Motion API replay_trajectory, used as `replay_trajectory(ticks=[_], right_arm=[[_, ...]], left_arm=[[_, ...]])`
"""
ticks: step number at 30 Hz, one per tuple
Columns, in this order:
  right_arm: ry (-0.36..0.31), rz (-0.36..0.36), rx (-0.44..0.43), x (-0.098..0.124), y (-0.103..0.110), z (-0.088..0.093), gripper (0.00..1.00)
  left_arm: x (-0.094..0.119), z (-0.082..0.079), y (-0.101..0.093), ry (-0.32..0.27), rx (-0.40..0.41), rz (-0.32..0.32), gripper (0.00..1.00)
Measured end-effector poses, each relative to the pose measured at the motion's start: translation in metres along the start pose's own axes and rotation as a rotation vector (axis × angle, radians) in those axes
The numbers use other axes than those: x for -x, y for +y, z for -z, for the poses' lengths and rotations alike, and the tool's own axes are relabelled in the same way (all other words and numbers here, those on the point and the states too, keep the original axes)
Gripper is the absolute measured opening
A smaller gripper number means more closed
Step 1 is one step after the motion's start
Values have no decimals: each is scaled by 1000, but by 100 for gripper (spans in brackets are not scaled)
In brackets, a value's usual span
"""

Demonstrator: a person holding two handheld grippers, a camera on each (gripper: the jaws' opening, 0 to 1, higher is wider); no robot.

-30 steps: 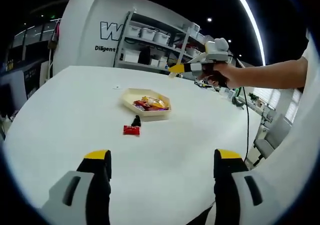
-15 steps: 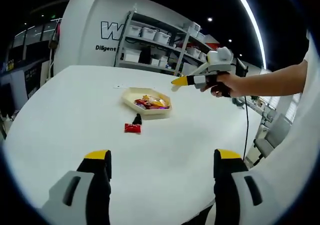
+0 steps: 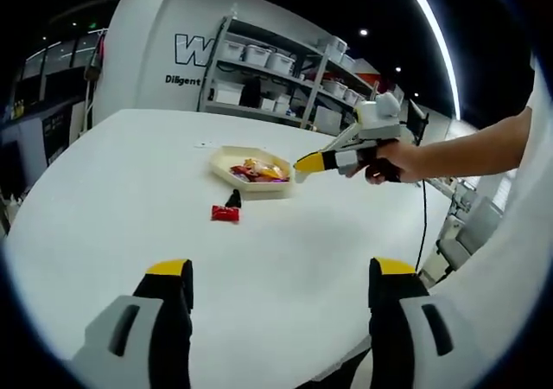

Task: Place the target food into the container with the food tongs after gripping and lifting it, then release it inside without dropping or visibly crushing the food.

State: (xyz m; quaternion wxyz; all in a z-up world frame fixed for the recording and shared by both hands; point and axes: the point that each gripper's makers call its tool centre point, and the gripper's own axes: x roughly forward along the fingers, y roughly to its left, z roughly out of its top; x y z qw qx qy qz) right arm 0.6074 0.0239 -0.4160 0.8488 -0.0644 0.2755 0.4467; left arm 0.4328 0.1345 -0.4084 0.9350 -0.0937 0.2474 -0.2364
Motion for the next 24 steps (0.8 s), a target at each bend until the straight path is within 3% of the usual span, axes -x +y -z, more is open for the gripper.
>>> replay_trajectory(ticks=[13, 24], right_arm=[[32, -49, -16, -11, 20, 19, 22], [46, -110, 14, -26, 36, 18, 23]], left_arm=[[3, 4, 0, 6, 5, -12, 82], [4, 6, 0, 16, 8, -16, 82]])
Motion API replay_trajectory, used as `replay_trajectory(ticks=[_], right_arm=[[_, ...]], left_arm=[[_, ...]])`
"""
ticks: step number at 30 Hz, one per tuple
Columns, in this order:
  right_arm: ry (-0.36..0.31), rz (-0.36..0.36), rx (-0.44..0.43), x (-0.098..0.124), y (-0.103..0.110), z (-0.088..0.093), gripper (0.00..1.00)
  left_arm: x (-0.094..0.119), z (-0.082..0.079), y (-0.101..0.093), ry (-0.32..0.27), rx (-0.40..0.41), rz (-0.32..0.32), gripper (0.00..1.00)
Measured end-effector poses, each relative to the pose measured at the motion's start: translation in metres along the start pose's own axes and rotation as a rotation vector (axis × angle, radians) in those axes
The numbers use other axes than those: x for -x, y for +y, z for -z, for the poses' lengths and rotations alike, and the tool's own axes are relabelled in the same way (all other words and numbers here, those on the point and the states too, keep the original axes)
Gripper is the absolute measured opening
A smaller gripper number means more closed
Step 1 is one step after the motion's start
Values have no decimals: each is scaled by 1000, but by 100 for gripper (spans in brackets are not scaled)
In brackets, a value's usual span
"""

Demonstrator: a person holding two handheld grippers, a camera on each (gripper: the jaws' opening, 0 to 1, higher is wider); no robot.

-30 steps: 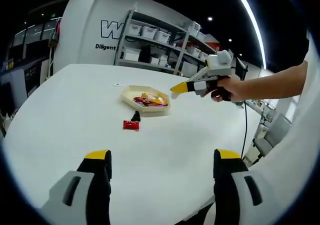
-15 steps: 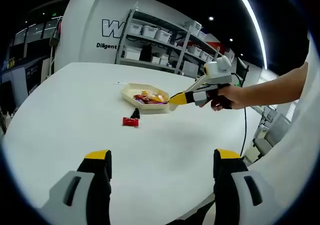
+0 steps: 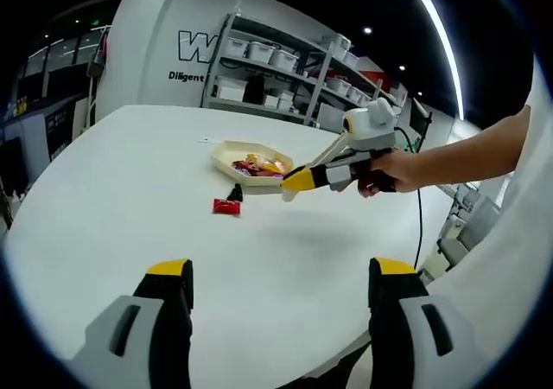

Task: Place the target food into the container with the food tongs after gripping and lifting it, then release it inside without dropping or visibly crushing the food.

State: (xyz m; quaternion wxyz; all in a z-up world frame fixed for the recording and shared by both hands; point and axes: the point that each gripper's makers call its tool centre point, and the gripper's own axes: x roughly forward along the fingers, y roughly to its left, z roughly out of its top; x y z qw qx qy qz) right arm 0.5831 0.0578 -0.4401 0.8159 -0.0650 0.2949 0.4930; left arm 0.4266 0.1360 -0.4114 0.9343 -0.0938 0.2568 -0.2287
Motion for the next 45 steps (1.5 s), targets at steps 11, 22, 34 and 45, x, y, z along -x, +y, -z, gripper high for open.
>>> replay_trajectory(ticks=[11, 22, 34, 45], right_arm=[[16, -64, 61, -19, 16, -1, 23], [-2, -126, 160, -41, 35, -13, 23], [21, -179, 233, -59, 48, -20, 23], [38, -178, 229, -79, 43, -20, 24]], left_arm=[[-1, -2, 5, 4, 4, -3, 81], [1, 0, 11, 15, 18, -18, 81], [-1, -9, 16, -3, 45, -34, 80], [-1, -7, 16, 15, 54, -43, 79]])
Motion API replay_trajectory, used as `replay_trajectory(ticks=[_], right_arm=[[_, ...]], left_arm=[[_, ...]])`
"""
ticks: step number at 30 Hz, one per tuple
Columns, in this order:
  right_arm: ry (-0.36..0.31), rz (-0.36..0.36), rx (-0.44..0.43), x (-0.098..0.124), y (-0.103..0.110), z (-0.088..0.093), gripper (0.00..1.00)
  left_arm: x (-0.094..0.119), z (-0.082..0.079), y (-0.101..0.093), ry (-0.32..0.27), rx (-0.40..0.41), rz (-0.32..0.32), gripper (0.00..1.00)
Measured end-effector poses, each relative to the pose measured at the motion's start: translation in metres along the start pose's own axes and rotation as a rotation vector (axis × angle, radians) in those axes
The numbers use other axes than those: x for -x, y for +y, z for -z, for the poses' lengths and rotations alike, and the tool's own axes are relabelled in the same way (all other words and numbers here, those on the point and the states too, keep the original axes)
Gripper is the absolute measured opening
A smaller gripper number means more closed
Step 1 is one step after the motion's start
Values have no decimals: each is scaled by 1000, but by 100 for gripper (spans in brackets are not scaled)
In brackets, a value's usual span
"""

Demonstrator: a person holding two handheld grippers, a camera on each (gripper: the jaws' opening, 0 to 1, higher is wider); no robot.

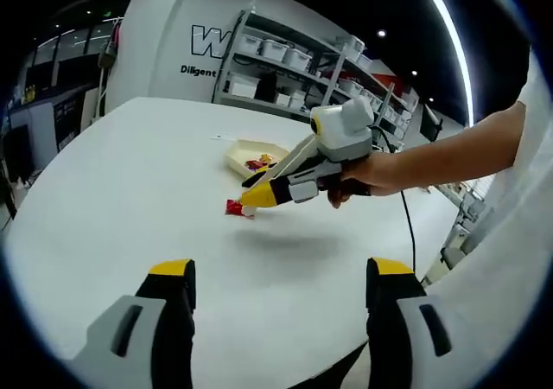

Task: Place the target food into the container with the food tongs after gripping and lifting it, then release it inside without dropping or visibly crushing the food.

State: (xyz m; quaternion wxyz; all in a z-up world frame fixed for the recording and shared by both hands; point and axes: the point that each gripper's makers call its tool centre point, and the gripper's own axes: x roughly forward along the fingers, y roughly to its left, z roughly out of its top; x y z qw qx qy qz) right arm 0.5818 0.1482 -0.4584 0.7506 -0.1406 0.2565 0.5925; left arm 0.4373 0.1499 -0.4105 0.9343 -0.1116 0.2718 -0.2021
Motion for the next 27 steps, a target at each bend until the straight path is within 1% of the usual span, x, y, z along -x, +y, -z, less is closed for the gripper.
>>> replay_trajectory(ticks=[1, 8, 12, 16, 22, 27], right_arm=[[1, -10, -19, -2, 1, 1, 24], [29, -20, -12, -7, 4, 9, 24], [25, -19, -19, -5, 2, 10, 24], [34, -22, -32, -2, 2, 13, 23], [40, -19, -42, 9, 6, 20, 23], [36, -6, -67, 23, 7, 30, 23]], left_arm=[[1, 0, 1, -2, 0, -3, 79], [4, -2, 3, 3, 5, -16, 79], [4, -4, 6, -2, 2, -23, 79], [2, -5, 3, -3, -5, -18, 79], [-1, -6, 0, -3, -15, -6, 80], [-5, -4, -6, 6, -31, 13, 80]])
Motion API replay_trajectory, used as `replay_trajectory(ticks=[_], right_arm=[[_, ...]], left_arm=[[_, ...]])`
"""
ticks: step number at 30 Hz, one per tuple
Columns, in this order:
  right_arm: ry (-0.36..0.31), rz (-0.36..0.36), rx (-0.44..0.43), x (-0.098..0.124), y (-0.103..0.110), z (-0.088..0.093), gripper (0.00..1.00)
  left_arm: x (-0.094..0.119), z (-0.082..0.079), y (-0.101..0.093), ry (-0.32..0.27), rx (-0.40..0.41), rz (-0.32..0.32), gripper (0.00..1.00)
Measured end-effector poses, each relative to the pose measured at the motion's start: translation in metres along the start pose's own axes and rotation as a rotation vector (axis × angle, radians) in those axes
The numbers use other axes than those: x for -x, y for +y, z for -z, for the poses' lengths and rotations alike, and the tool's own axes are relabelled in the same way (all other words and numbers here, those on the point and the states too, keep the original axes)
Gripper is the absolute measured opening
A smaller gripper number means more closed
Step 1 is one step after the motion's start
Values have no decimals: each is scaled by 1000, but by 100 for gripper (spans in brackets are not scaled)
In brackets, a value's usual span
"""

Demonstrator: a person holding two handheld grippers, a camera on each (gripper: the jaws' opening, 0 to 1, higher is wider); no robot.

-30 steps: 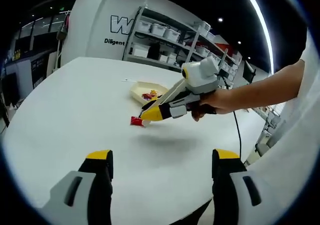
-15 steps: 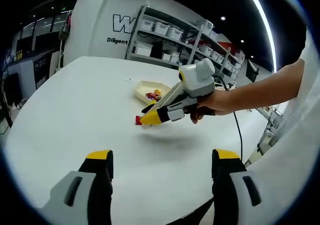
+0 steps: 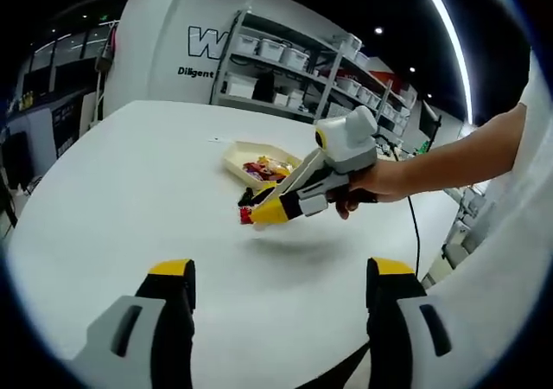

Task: Place the target food into the container with the food tongs after gripping and lifting it, then release it inside without dropping or visibly crushing the food.

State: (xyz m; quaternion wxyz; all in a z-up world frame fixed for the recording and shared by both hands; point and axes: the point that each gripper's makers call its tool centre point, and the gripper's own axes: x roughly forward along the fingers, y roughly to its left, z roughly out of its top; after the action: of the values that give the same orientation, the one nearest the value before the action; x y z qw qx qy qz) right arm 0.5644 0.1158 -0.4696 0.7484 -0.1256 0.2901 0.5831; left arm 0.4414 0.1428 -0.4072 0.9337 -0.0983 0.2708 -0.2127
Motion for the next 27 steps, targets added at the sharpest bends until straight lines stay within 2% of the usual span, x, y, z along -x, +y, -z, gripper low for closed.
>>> replay_trajectory(ticks=[4, 11, 27], right_arm=[[-4, 16, -12, 10, 2, 7, 23], [-10, 49, -39, 25, 1, 19, 23], [-30, 120, -147, 62, -7, 46, 23]], left_arm=[[-2, 4, -5, 24, -23, 19, 80], [-4, 3, -7, 18, -53, 27, 86], [-9, 3, -16, 38, -77, 92, 84]])
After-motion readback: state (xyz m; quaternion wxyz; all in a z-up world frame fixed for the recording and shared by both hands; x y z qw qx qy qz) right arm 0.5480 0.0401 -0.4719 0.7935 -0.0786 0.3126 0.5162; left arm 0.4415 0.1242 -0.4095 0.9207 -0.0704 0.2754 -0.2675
